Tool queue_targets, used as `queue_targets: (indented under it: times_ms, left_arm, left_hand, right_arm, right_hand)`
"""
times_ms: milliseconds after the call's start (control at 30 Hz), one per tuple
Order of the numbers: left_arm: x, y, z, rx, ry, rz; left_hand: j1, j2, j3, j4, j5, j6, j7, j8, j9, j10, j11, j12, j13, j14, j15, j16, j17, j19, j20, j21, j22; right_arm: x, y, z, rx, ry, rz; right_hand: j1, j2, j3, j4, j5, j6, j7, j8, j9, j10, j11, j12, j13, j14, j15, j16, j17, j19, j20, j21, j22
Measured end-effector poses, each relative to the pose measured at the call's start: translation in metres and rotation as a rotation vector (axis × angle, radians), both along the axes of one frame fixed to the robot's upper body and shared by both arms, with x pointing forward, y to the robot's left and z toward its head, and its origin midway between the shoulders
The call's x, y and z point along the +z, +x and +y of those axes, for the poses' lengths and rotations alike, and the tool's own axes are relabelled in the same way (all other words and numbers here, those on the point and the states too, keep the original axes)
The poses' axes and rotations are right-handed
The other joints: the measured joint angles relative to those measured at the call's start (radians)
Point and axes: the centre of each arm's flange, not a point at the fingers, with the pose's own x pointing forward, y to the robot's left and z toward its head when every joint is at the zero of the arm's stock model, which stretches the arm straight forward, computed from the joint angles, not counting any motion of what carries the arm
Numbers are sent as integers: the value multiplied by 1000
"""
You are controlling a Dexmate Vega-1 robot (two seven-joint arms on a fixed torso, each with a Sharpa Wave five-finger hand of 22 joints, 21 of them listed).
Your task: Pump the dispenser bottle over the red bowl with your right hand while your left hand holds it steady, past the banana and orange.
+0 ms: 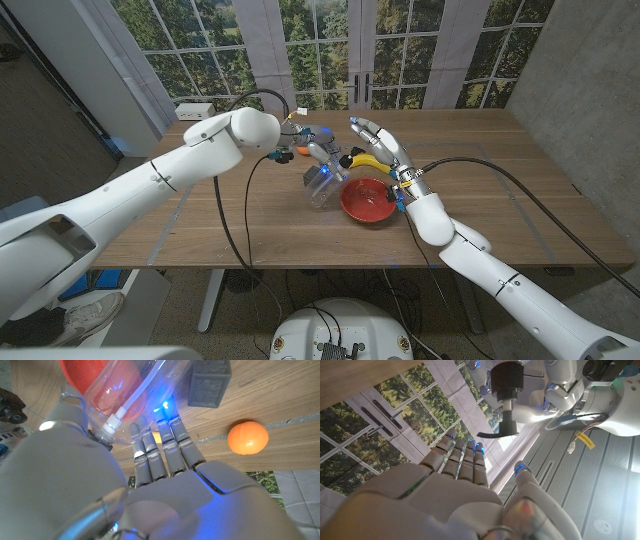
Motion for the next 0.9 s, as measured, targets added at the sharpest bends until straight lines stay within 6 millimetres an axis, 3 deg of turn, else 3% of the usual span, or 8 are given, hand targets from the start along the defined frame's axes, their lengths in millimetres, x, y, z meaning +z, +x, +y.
queue_targets:
  times_ms: [900]
  left_arm:
    - [0,-2,-1,-14,-33,-14]
  left_hand:
    - [12,-12,1,-1,4,22,22,4,5,27,27,15,0,32,7,14,0,20,-5,39,-9]
  right_arm:
    - [-5,-5,26,-63,-125,-19]
  right_hand:
    - [0,0,-1,7,0,1,-13,-1,-2,-11,-11,0,0,-22,-14,-8,0,-32,11,-12,0]
